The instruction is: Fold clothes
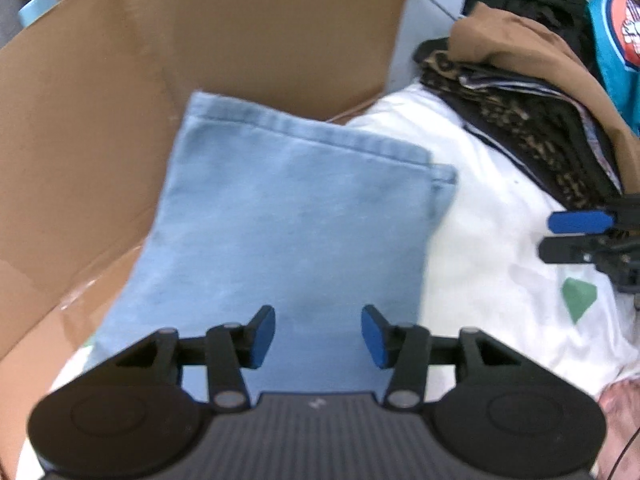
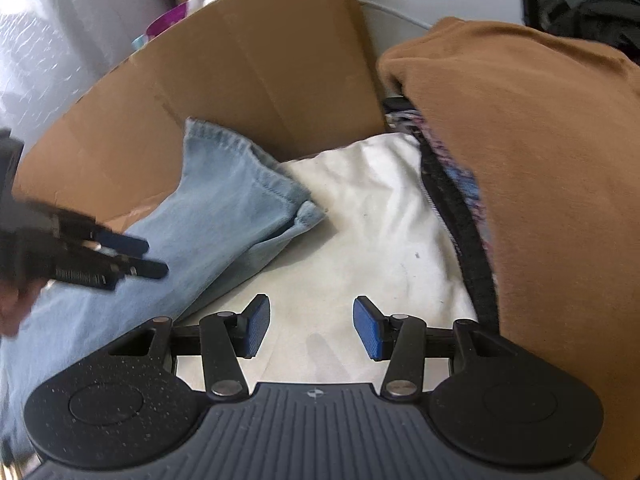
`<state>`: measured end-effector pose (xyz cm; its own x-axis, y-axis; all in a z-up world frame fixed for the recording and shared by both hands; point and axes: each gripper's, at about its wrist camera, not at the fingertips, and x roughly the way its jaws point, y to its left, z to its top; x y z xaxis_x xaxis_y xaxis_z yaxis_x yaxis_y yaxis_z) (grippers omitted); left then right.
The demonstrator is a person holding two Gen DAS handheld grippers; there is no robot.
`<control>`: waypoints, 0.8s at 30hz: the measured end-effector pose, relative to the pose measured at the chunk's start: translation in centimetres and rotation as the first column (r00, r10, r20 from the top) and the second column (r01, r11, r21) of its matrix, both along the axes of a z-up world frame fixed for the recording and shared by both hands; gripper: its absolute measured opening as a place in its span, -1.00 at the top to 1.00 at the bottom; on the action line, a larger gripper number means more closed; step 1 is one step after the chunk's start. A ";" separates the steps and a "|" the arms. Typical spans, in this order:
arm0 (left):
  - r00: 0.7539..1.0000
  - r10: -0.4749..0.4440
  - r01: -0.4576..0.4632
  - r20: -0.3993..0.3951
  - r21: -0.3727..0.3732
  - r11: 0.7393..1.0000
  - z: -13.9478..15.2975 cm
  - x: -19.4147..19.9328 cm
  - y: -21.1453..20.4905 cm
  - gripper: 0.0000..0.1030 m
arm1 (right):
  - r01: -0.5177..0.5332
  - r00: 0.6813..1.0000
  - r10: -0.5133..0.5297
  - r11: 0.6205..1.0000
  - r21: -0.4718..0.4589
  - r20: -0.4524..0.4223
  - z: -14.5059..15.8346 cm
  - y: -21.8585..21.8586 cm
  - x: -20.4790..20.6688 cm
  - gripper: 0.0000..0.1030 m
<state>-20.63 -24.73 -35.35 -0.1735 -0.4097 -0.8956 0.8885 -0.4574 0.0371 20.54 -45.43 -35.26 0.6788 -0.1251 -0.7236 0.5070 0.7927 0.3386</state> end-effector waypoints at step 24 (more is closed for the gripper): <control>0.995 0.060 -0.053 0.078 -0.090 0.995 -2.7 -4.8 1.0 0.14 | -0.018 0.999 0.018 1.000 0.006 -0.029 -0.3 0.7 0.4 -0.04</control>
<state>-25.40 -23.76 -38.10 -0.0763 -0.4945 -0.8658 0.9053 -0.3983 0.1477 20.99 -44.71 -35.51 0.6592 -0.1087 -0.7441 0.5024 0.7999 0.3283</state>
